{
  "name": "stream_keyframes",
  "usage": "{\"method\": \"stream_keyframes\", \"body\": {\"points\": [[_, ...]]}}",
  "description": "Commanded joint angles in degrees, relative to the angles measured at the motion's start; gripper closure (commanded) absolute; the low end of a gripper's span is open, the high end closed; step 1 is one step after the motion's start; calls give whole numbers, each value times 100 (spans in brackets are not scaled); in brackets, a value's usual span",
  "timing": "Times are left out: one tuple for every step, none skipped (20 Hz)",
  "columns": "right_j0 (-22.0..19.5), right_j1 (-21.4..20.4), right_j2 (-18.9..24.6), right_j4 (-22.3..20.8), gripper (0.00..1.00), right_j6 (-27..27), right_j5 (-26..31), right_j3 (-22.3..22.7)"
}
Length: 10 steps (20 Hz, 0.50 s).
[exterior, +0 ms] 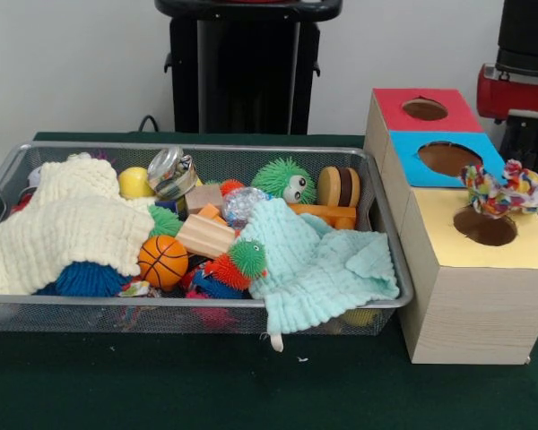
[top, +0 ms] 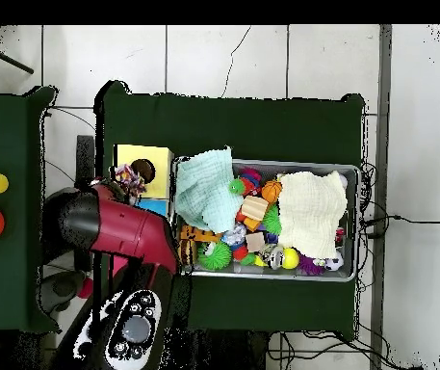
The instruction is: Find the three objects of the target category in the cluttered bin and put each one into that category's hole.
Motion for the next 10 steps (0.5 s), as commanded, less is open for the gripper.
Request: {"method": "stream_keyframes", "body": {"points": [[-189,58,878,388,100,1494,-346,626],[-215,65,921,405,100,1466,-402,650],[-236,57,965,423,100,1450,-451,684],[-266,48,1002,435,100,1422,-475,706],[-288,41,1037,439,100,1395,-512,730],[-313,22,1078,439,100,1364,-557,764],[-336,14,1108,430,100,1335,-606,793],[-351,25,1103,402,100,1302,-602,772],[-370,44,1098,348,100,1254,-630,755],[-390,62,1094,294,100,1206,-659,738]]}}
